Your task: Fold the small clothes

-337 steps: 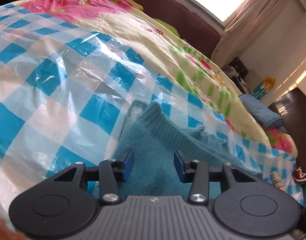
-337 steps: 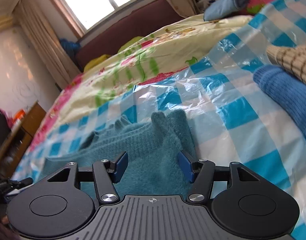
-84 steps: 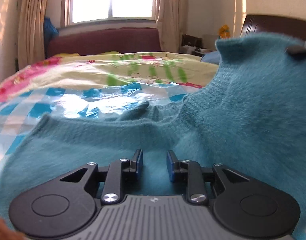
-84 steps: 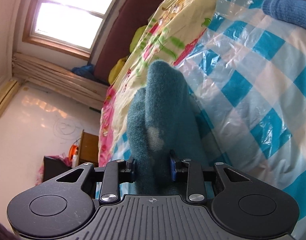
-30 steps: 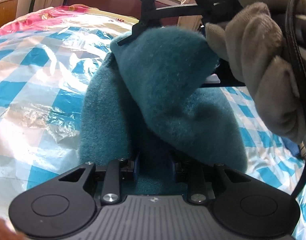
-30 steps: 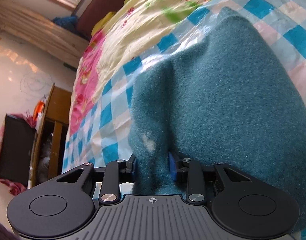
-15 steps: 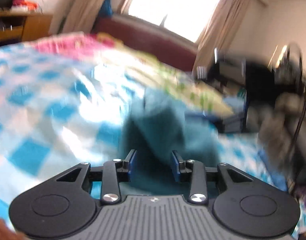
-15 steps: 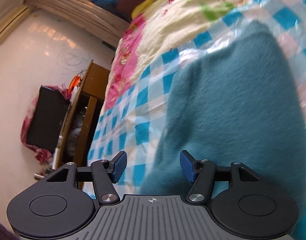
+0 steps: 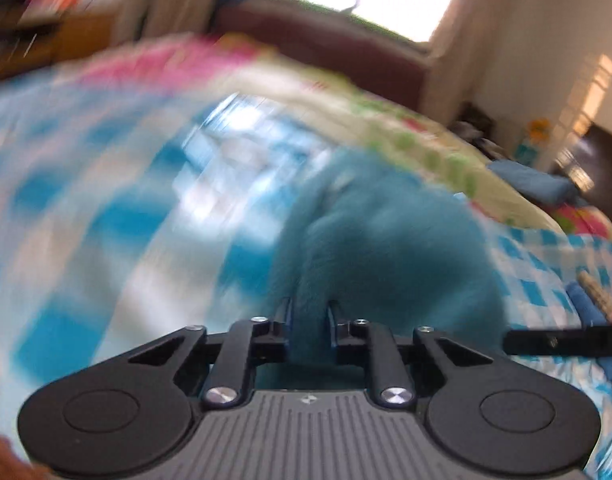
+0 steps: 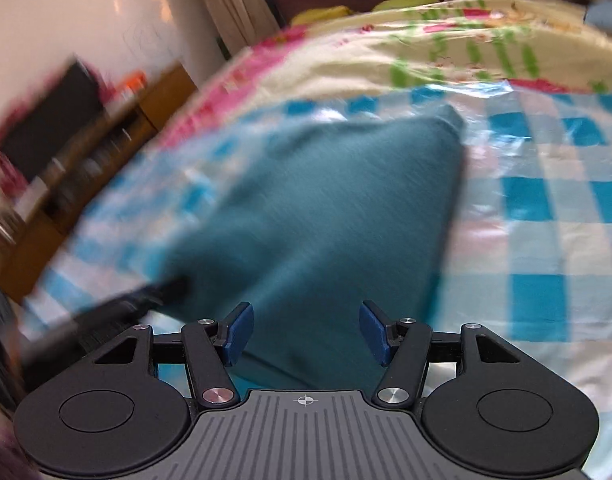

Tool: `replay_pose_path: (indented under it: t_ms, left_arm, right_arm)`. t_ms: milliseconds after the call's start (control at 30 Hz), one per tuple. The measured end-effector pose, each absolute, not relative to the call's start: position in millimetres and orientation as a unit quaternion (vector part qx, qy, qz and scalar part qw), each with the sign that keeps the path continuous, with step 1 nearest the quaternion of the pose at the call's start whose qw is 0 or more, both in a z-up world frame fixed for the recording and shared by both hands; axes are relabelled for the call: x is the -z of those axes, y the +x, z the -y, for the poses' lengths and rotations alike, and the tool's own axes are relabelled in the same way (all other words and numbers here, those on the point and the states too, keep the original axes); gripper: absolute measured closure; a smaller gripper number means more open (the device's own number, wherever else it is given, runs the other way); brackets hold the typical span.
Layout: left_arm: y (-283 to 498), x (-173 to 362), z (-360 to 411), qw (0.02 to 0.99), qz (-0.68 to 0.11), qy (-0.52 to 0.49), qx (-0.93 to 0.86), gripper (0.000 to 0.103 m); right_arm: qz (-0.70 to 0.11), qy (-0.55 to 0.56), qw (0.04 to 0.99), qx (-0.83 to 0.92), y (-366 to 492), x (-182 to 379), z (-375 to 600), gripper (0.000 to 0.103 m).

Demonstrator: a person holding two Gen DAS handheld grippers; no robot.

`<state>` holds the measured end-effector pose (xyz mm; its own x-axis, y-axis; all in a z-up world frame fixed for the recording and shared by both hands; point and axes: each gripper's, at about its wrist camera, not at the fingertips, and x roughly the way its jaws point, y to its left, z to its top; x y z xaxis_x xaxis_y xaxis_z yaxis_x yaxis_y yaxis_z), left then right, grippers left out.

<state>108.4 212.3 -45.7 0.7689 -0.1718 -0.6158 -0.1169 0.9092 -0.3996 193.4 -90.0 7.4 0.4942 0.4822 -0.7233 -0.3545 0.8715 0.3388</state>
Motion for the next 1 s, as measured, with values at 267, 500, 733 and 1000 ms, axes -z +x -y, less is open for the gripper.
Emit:
replay_pose_path:
  t_ms: [267, 500, 733, 1000]
  left_arm:
    - [96, 51, -205, 0.910, -0.358, -0.210, 0.000, 0.077]
    - [98, 40, -208, 0.910, -0.357, -0.209, -0.001, 0.077]
    - [97, 37, -211, 0.906, -0.366, -0.211, 0.002, 0.077]
    - [103, 27, -222, 0.903, -0.360, -0.234, 0.035, 0.076]
  right_arm:
    - [-0.479, 0.117, 0.841, -0.222, 195, 21, 108, 0.044]
    - [-0.431, 0.108, 0.864, -0.238, 201, -5, 108, 0.044]
    - [-0.407, 0.051, 0.856, -0.314, 195, -9, 58, 0.044]
    - [-0.338, -0.186, 0.841, -0.380, 151, 8, 8, 0.043]
